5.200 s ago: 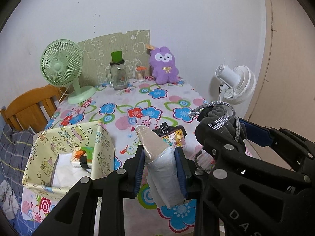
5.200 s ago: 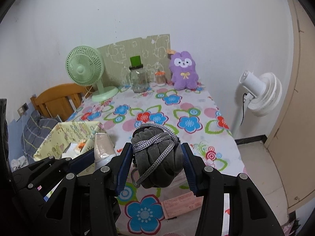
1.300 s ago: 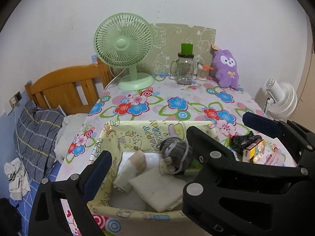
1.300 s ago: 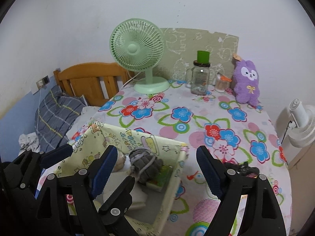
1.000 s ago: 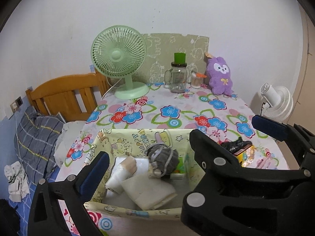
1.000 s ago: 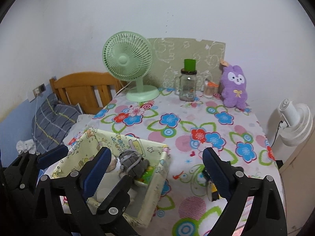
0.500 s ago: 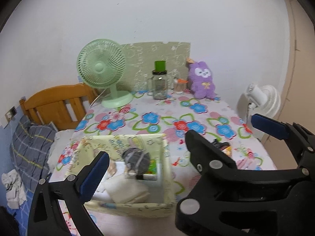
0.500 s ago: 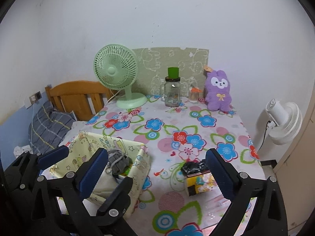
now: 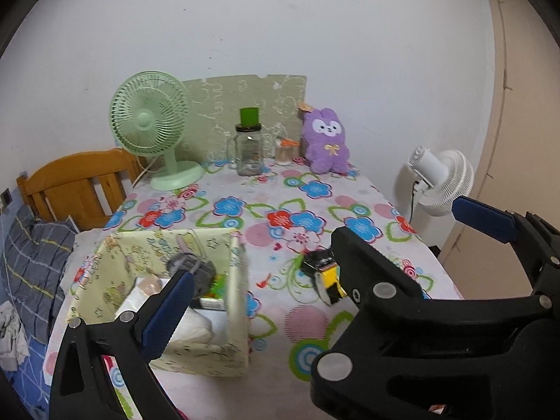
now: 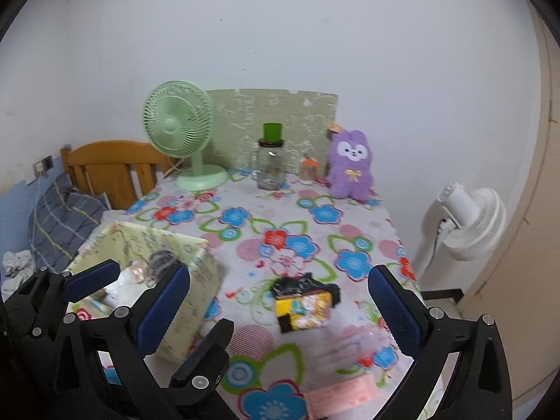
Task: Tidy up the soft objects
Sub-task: 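Withdraw both tools from the box toward the clear tube pack and pink packet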
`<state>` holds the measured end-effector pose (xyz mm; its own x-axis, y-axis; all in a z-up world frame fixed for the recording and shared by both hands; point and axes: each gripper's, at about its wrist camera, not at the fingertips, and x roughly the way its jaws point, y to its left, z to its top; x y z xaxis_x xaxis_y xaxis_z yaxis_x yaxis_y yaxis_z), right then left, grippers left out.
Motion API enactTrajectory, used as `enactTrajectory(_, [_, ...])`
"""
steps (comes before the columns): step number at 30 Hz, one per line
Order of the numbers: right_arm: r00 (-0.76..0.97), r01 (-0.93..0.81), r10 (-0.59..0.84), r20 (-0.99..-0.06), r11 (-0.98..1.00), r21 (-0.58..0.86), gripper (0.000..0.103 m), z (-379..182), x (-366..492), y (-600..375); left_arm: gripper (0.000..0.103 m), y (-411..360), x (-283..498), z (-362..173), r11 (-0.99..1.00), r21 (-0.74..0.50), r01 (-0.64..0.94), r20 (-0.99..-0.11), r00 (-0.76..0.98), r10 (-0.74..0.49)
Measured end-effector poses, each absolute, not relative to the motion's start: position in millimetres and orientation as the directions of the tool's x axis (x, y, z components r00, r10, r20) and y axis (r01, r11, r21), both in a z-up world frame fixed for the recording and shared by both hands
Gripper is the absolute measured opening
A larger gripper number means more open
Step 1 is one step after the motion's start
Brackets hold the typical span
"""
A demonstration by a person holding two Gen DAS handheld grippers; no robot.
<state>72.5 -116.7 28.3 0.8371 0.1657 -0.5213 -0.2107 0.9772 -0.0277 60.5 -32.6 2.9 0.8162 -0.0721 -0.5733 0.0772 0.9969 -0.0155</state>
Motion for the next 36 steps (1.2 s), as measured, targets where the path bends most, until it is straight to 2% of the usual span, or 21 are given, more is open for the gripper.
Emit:
enactTrajectory(18, [0.823,-0.128,0.115,-0.556,0.992,0.014,0.103,-15.8,66.6,-162.9,0.103,-73.7,61.1,-33.9,0.989,0.010,0.147,-0.611,0.784,-0.111])
enactTrajectory(31, [0.783,-0.063,0.087,-0.616,0.996,0.060,0.102,-62.3,72.5,-185.3,0.101,-91.8,74.6,-77.1,0.984,0.033,0.174,-0.681,0.725,-0.105])
enactTrajectory(36, [0.756,-0.026,0.064,-0.652,0.997,0.069,0.097,-78.9,75.9,-191.9,0.100,-96.0,80.3,-92.4,0.982,0.038,0.188,-0.705,0.701,-0.107])
